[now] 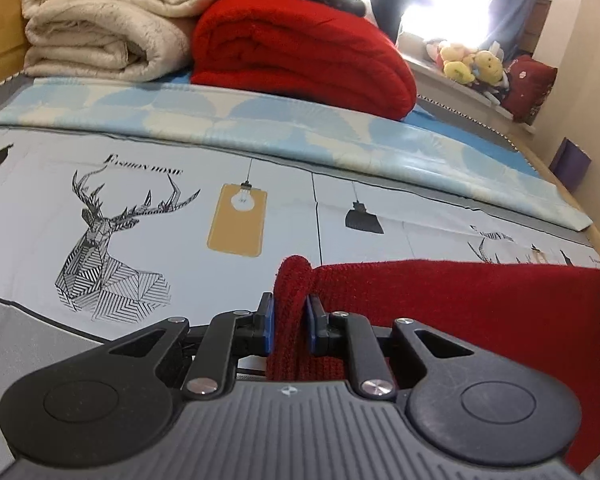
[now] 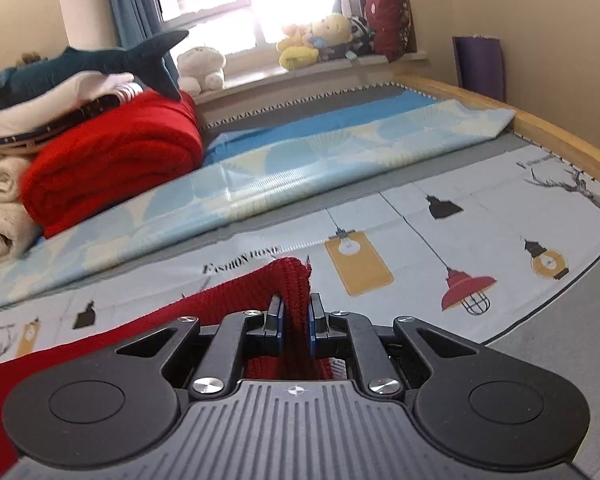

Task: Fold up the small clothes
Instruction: 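Lay the folded edge down and open both grippers, then raise both grippers above the folded sweater rectangle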

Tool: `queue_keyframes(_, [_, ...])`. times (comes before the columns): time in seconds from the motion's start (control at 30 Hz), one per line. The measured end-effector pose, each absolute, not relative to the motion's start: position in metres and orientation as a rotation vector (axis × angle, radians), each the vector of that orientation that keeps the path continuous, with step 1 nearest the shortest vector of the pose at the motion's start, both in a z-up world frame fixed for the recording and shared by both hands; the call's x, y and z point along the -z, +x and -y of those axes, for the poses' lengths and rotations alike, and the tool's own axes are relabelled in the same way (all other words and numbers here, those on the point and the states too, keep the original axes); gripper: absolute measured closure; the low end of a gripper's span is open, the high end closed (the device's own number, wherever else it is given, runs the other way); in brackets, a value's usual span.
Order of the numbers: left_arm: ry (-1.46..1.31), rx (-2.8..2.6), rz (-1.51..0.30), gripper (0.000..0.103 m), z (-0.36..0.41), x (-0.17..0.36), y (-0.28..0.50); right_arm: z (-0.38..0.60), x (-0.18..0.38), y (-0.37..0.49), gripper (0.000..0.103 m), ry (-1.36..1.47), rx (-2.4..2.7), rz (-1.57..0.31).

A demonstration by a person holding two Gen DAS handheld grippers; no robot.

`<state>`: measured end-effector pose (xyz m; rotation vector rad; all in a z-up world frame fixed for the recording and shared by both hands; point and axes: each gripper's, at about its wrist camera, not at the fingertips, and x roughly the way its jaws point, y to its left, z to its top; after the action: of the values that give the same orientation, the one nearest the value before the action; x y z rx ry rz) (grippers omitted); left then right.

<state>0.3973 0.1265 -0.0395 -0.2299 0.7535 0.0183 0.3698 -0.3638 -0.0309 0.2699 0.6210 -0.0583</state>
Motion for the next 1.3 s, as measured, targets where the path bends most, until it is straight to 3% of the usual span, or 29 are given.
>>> queue_keyframes(0.13, [-0.231,-0.015,-0.792,0.085,-0.128,0.048,0.402,0.358,0.045,0.379,0.091,0.212,0.073,-0.674])
queue_keyframes(0.23, [-0.254,-0.066,-0.871,0.081,-0.134,0.058,0.408,0.359,0.066,0.391,0.088,0.208,0.078,-0.817])
queue_keyframes(0.4, [-0.371,-0.078,-0.825,0.063,-0.155,0.042,0.396,0.363,0.065,0.384,0.065,0.154,0.111,-0.839])
queue_keyframes(0.6, [-0.35,0.114,-0.908,0.058,-0.142,0.033,0.381,0.36,0.045,0.355,0.054,0.131,-0.045,-0.823])
queue_keyframes(0.8, [-0.119,0.402,-1.047,0.056,-0.097,0.045,0.354,0.343,0.051,0.321,0.053,0.035,-0.311,-0.959])
queue_keyframes(0.93, [0.102,0.487,-1.219,0.055,-0.069,0.081,0.334,0.335,0.068,0.301,0.049,-0.105,-0.351,-1.072])
queue_keyframes(1.0, [0.228,0.48,-1.221,0.054,-0.058,0.091,0.326,0.331,0.081,0.293,0.049,-0.213,-0.332,-1.136])
queue_keyframes(1.3, [0.207,0.397,-1.229,0.054,-0.065,0.088,0.321,0.338,0.073,0.286,0.049,-0.183,-0.296,-1.13])
